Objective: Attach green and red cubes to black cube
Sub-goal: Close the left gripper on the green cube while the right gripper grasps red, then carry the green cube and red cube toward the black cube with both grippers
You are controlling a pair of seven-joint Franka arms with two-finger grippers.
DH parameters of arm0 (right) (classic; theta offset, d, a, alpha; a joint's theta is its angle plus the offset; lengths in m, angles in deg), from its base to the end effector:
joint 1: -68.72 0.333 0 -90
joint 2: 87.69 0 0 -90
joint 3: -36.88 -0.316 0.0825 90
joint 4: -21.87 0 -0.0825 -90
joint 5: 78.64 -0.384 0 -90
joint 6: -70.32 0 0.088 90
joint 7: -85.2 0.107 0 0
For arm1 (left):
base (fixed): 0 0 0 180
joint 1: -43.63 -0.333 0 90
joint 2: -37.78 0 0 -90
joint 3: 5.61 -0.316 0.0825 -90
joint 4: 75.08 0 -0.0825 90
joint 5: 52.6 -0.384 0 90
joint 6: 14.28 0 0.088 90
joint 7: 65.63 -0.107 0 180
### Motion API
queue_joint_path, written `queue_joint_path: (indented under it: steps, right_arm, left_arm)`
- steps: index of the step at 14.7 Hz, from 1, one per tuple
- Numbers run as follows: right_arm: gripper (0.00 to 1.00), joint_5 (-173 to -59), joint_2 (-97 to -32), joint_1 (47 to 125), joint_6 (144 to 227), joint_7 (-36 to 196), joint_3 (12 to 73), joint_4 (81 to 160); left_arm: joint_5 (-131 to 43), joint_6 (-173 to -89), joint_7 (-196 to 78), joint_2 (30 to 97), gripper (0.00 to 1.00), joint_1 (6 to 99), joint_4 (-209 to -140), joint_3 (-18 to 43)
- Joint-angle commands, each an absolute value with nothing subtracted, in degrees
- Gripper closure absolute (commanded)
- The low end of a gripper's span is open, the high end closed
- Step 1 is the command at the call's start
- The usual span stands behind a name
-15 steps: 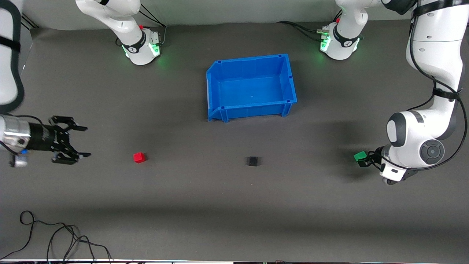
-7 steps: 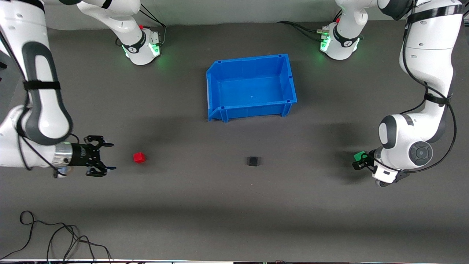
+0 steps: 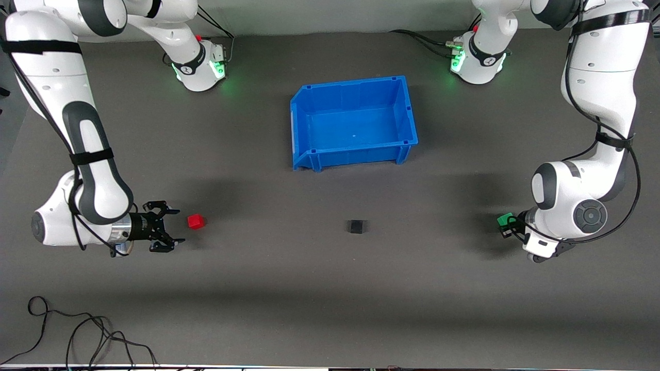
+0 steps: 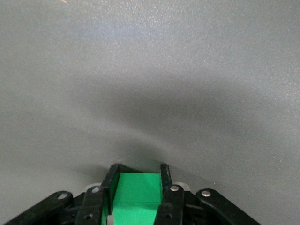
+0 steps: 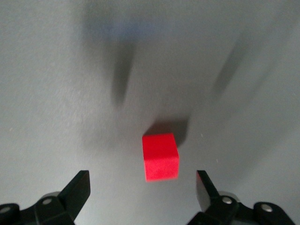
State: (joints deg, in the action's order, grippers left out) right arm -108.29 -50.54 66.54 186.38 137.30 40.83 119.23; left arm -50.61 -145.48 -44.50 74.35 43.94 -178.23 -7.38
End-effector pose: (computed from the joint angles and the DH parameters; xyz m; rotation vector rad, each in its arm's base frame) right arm 0.6427 -0.0369 0.2004 -2.2529 1.7387 0.6275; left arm 0.6368 0.0144 0.1793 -3.0468 -0.6404 0.2293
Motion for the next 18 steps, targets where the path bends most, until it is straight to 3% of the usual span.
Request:
queue_joint_path:
  steps: [1, 7, 10, 12, 13, 17, 18]
  right_arm:
    - [0.0, -112.6, -48.6, 66.9, 187.7, 132.8, 40.9, 118.7]
    - [0.02, -113.0, -47.0, 68.4, 190.4, 131.3, 40.8, 119.1]
    - [0.23, -114.6, -46.9, 68.3, 190.4, 127.9, 40.9, 119.9]
    - [0.5, -114.6, -47.0, 68.1, 190.3, 127.0, 40.9, 120.0]
    - [0.55, -114.7, -47.0, 68.1, 190.2, 127.0, 40.9, 120.0]
    - [0.96, -114.7, -47.5, 68.4, 189.7, 128.3, 40.8, 119.1]
    - [0.97, -115.1, -47.6, 68.9, 189.6, 129.1, 40.8, 118.7]
  left_arm:
    - [-50.8, -143.7, -43.5, 74.3, 0.96, 44.6, -175.2, -7.5]
    - [-49.4, -133.5, -19.1, 75.7, 1.0, 50.4, -162.6, -5.4]
    - [-47.7, -134.5, -2.4, 77.2, 0.99, 55.0, -160.9, -4.9]
    - [-47.0, -134.9, 8.6, 78.2, 0.99, 58.6, -160.7, -4.8]
    - [-46.9, -134.9, 12.2, 78.7, 0.99, 60.1, -160.6, -4.8]
    - [-41.6, -139.0, 23.6, 79.5, 0.99, 65.5, -160.8, -4.8]
    - [-40.6, -140.6, 26.2, 80.4, 0.99, 66.6, -160.8, -4.8]
